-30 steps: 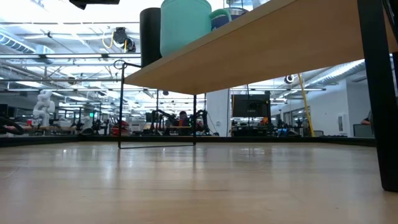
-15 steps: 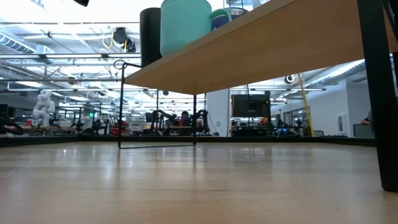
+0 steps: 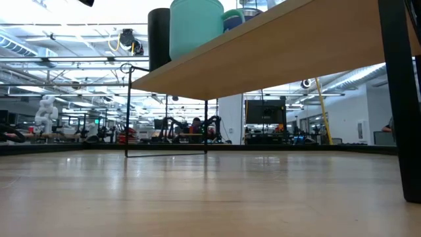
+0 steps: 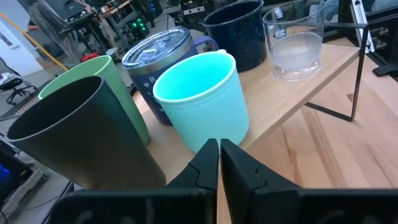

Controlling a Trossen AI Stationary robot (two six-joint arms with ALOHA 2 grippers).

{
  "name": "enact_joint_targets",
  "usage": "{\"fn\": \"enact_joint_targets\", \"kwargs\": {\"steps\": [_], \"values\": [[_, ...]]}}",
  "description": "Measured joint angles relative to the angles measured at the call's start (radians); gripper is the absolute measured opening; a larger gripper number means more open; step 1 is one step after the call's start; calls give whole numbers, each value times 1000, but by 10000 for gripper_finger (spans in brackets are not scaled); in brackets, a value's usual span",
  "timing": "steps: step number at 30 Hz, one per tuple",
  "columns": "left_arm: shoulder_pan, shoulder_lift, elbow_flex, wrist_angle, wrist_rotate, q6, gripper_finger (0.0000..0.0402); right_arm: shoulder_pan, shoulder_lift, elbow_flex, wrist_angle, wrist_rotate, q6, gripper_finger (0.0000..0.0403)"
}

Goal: Stack small to large cups/mugs on shelf
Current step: Return to Home Position

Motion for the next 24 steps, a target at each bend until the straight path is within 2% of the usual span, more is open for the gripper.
{"fn": "enact_joint_targets", "kwargs": {"steps": [7, 14, 24], "values": [[0, 0, 0, -1, 0, 0, 21, -49, 0, -5, -25, 1, 38, 0], [0, 0, 0, -1, 0, 8, 21, -173, 1, -6, -103, -5, 143, 0], [0, 0, 0, 16, 0, 23, 21, -322, 3, -7, -175, -149, 202, 0]]}}
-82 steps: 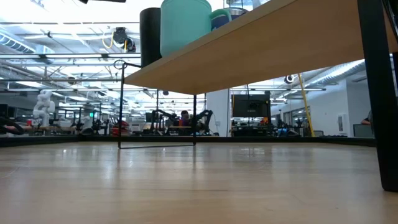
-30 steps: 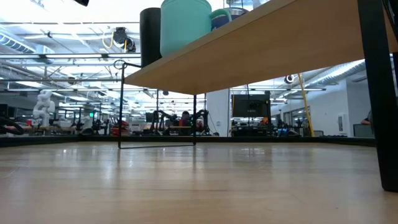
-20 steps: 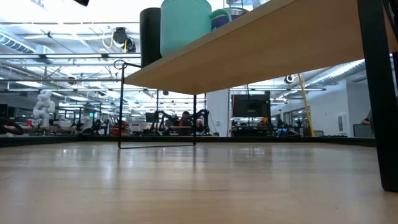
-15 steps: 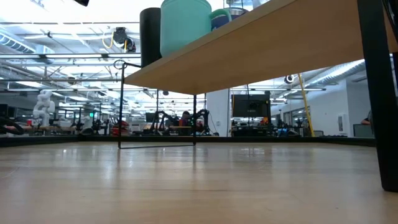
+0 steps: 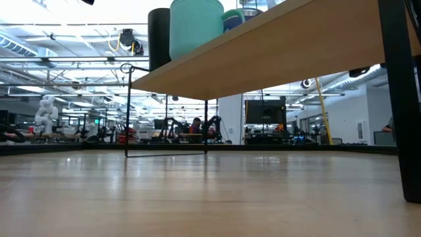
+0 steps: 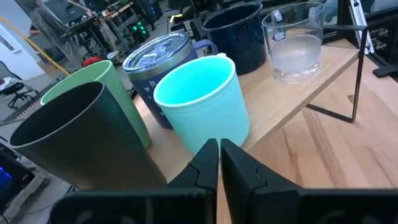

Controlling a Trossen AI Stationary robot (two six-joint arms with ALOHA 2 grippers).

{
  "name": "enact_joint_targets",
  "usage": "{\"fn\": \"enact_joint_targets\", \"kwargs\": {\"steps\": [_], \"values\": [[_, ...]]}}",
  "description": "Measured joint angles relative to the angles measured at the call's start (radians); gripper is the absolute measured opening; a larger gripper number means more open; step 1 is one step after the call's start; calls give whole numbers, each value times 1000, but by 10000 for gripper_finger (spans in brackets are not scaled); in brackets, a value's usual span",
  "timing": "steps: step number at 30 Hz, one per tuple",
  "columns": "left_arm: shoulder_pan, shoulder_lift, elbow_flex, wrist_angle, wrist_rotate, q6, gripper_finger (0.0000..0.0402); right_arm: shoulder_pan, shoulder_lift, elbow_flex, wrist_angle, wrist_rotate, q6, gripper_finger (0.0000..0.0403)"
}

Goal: Stack small to large cups/mugs on shelf
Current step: Return to Home Position

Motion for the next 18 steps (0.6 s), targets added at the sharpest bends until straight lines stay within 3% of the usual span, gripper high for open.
{"fn": "enact_joint_targets", "kwargs": {"steps": [7, 18], "values": [[0, 0, 0, 0, 0, 0, 21, -86, 0, -1, -29, -114, 14, 0], [0, 0, 0, -2, 0, -8, 21, -141, 0, -2, -92, -148, -4, 0]]}}
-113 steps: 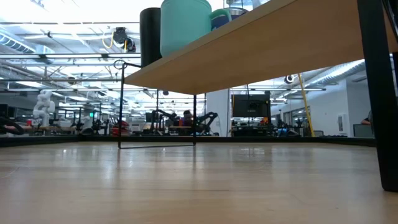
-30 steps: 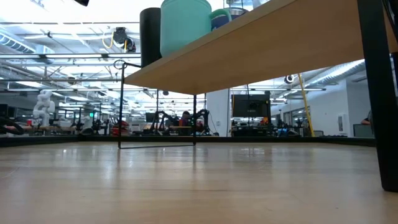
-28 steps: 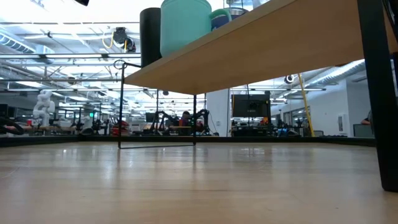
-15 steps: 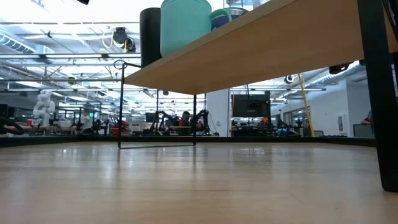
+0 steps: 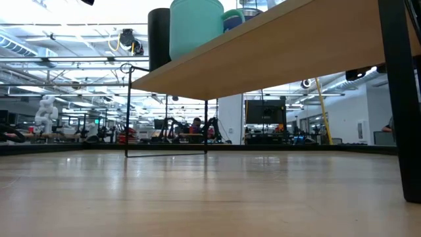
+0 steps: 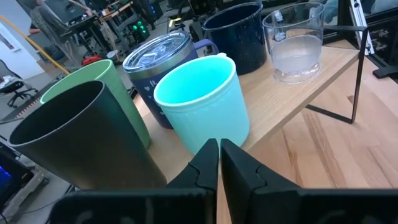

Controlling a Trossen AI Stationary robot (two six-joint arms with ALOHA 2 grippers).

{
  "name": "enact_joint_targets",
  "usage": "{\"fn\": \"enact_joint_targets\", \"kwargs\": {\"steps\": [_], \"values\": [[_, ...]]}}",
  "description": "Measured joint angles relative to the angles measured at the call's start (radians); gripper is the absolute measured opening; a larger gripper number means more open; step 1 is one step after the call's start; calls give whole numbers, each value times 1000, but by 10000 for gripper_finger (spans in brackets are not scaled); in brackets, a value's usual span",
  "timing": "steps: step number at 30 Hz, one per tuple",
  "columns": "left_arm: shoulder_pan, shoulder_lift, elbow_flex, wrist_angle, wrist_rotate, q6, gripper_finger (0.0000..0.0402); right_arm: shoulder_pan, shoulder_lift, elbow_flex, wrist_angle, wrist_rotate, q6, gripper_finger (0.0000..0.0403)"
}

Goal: Stack small to large cups/mugs on shelf
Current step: Return to Home Position

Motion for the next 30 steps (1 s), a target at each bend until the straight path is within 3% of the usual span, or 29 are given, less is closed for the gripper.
{"fn": "enact_joint_targets", "kwargs": {"steps": [16, 24, 30], "values": [[0, 0, 0, -1, 1, 26, 21, 0, 0, 0, 8, -45, -67, 0], [0, -5, -55, 46, -6, 2, 21, 0, -1, 0, 134, -41, -87, 0], [0, -27, -61, 44, -1, -8, 21, 0, 1, 0, 131, -41, -87, 0]]}}
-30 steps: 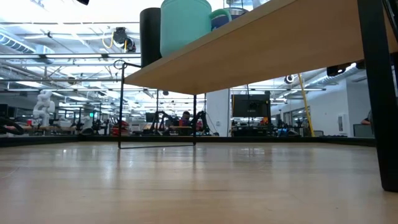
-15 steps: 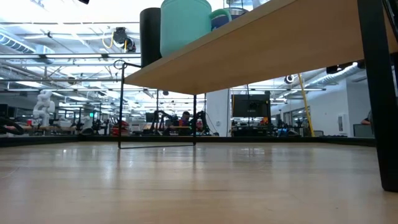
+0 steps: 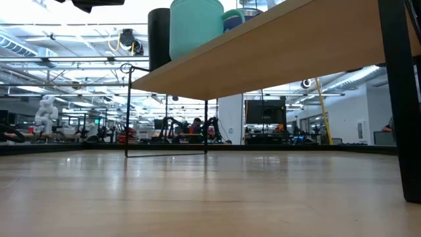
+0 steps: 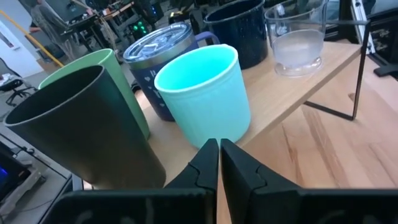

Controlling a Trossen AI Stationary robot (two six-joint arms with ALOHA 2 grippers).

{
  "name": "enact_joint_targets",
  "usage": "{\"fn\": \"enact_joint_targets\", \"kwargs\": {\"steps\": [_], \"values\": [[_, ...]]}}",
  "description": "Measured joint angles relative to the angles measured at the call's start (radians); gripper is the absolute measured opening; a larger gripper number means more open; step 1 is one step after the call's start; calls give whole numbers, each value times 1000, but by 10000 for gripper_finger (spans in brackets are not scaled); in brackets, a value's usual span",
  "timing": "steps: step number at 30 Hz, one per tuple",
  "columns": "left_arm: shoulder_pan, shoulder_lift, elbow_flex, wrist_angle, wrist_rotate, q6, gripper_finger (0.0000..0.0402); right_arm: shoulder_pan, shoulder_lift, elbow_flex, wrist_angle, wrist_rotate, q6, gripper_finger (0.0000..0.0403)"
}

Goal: Stack small to large cups/mugs on shelf
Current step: Return to Home Position

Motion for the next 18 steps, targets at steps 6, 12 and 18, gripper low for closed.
{"fn": "enact_joint_targets", "kwargs": {"steps": [6, 12, 18], "values": [[0, -5, 0, -2, 3, 0, 21, 0, 1, 0, -58, -2, 43, 0], [0, -5, 0, -14, 4, -8, 21, 0, 1, 0, -77, -4, 55, 0], [0, -5, 0, -27, 3, -9, 21, 0, 1, 0, -69, -4, 54, 0]]}}
